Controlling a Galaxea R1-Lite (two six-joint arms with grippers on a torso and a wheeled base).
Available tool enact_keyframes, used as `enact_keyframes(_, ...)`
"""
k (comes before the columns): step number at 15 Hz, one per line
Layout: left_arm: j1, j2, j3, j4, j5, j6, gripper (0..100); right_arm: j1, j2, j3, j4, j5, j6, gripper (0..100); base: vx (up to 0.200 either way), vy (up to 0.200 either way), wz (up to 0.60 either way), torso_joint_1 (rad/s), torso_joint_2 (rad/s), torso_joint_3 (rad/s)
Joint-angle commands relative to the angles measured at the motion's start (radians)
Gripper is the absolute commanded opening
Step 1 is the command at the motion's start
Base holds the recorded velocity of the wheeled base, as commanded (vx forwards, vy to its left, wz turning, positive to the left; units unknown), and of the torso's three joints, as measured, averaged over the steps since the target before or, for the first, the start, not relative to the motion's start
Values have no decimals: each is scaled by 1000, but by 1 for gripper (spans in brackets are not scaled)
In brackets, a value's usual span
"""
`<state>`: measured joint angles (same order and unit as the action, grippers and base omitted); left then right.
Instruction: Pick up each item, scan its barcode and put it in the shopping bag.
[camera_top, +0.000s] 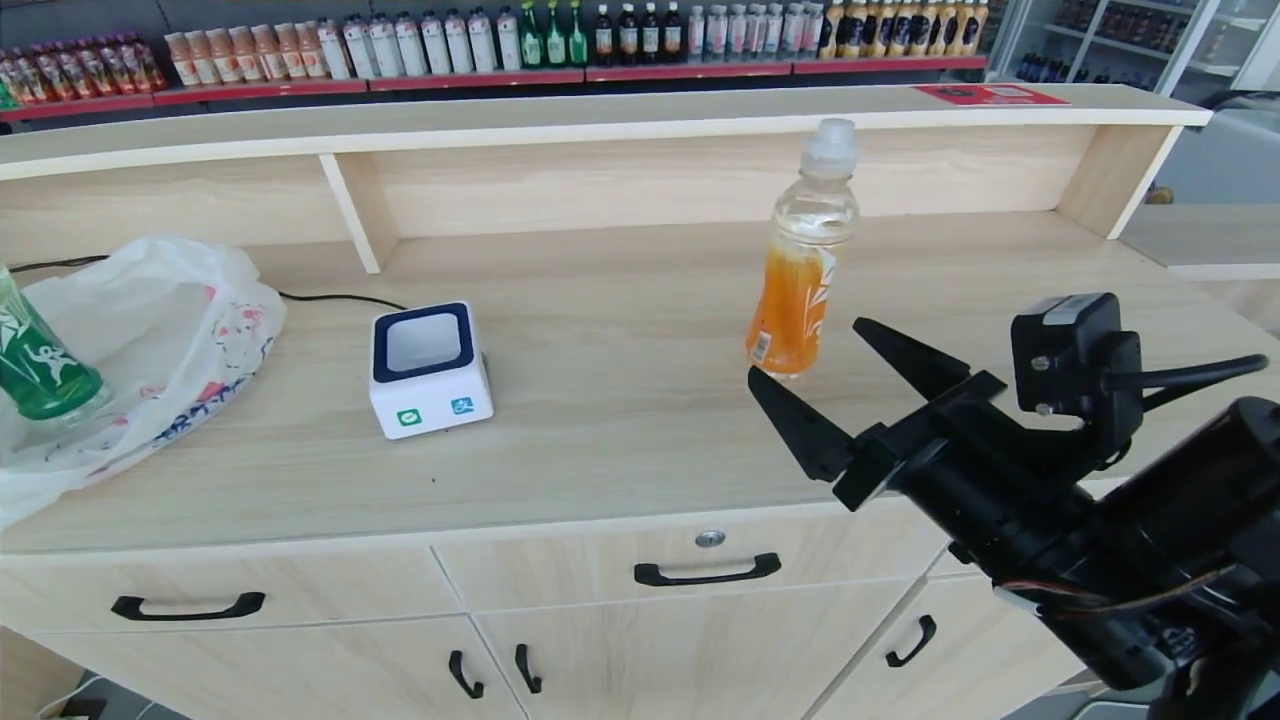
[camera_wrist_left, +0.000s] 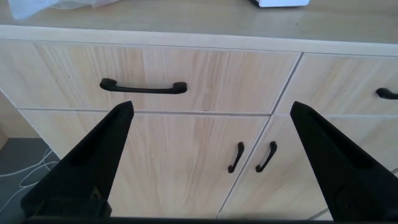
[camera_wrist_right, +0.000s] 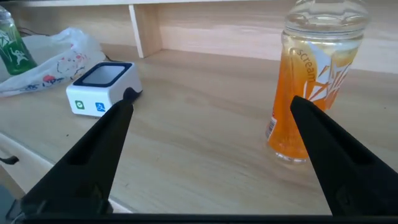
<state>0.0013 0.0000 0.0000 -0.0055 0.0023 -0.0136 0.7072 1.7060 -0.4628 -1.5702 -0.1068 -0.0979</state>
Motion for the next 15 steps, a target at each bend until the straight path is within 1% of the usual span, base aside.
enact_keyframes(1,-1,0,0,1,1,1,100,0,0,29,-1,-1,3,100,200,0,0,2,-2,2)
enact_keyframes(4,-1,2,0,1,1,1,100,-2,-14,76,-1,-1,7,100,0,0,0,0,0,0)
enact_keyframes(6,-1,0,0,1,1,1,100,-63,-20,75,-1,-1,26,100,0,0,0,0,0,0)
enact_keyframes(8,-1,0,0,1,1,1,100,-74,-35,90,-1,-1,37,100,0,0,0,0,0,0)
enact_keyframes(11,-1,2,0,1,1,1,100,-157,-25,122,-1,-2,32,100,0,0,0,0,0,0)
enact_keyframes(14,-1,0,0,1,1,3,100,-167,-11,82,-1,-2,33,100,0,0,0,0,0,0)
enact_keyframes(15,-1,0,0,1,1,3,100,-170,1,49,-1,-2,21,100,0,0,0,0,0,0)
